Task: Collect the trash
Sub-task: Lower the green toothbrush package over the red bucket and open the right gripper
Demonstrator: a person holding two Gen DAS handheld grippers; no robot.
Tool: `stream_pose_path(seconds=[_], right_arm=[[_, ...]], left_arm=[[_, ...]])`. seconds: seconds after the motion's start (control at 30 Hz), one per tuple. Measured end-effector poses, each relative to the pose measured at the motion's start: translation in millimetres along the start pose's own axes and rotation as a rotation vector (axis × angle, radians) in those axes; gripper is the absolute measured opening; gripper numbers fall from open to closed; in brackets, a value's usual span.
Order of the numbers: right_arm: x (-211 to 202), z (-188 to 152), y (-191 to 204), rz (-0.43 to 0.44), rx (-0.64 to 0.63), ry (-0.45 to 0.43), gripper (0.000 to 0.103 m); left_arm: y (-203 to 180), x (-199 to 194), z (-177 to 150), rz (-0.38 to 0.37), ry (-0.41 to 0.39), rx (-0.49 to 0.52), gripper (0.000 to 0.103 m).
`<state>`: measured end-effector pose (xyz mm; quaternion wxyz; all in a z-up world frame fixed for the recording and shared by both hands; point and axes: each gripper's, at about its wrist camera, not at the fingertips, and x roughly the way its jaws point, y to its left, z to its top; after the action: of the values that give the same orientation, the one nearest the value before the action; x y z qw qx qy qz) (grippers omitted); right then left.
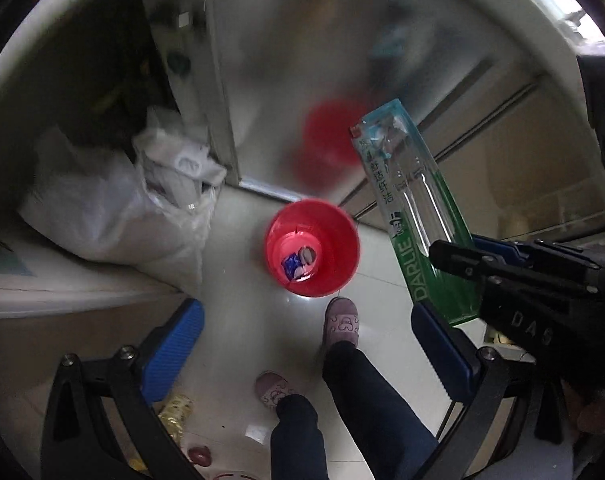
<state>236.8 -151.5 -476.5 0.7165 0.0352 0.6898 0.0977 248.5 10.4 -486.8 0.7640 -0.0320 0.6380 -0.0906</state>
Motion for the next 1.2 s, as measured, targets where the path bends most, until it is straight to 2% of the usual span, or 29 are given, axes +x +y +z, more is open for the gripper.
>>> stream_pose_path(seconds=[0.2,0.43,0.57,0.67,0.8,0.83,0.9,0.93,0.97,1.03,1.2], right_arm=[[123.0,9.6,-20.2,-0.005,0.018,0.114,0.016],[231.1,10.2,-37.2,0.006,0.034,0.212,0.016],[273.7,13.8,-41.3,0.032,0.055,0.260,0.016],[290.8,13.5,-43.7,0.019,0.037,0.262,0.017],[306.2,16.5,-48.1,0.017,0.030,0.261,0.018],[308.8,17.6,-48.1,0.013,0.035,0.263,0.023],[306.7,17.3,-48.9,0.011,0.029,0.256,0.041],[302.4,15.0,-50.9,0.007,0.026,0.247,0.056],[299.5,14.6,-50.9,0.008,0.026,0.239,0.064],[293.1,14.7,-48.9,-0.001,0.031,0.223,0.066],[250.3,18.5,-49.3,-0.008,0.063,0.175,0.080]], left_arm=[[26.4,118.1,-6.3,0.055,0.060,-0.042,0.102],[35.9,206.9,-11.9,0.063,0.085,-0.035,0.102],[44.8,244.5,-11.7,0.062,0.094,-0.049,0.102],[49.4,266.9,-12.5,0.068,0.101,-0.050,0.102],[50.5,275.6,-10.3,0.077,0.094,-0.024,0.102],[50.3,274.8,-10.3,0.079,0.094,-0.018,0.102],[49.1,276.4,-10.0,0.079,0.099,-0.004,0.102],[47.4,274.3,-10.1,0.077,0.097,0.006,0.102],[46.1,272.5,-8.4,0.077,0.091,0.018,0.102],[44.5,263.8,-6.6,0.075,0.079,0.030,0.102],[37.2,219.1,3.4,0.063,0.037,0.042,0.102]])
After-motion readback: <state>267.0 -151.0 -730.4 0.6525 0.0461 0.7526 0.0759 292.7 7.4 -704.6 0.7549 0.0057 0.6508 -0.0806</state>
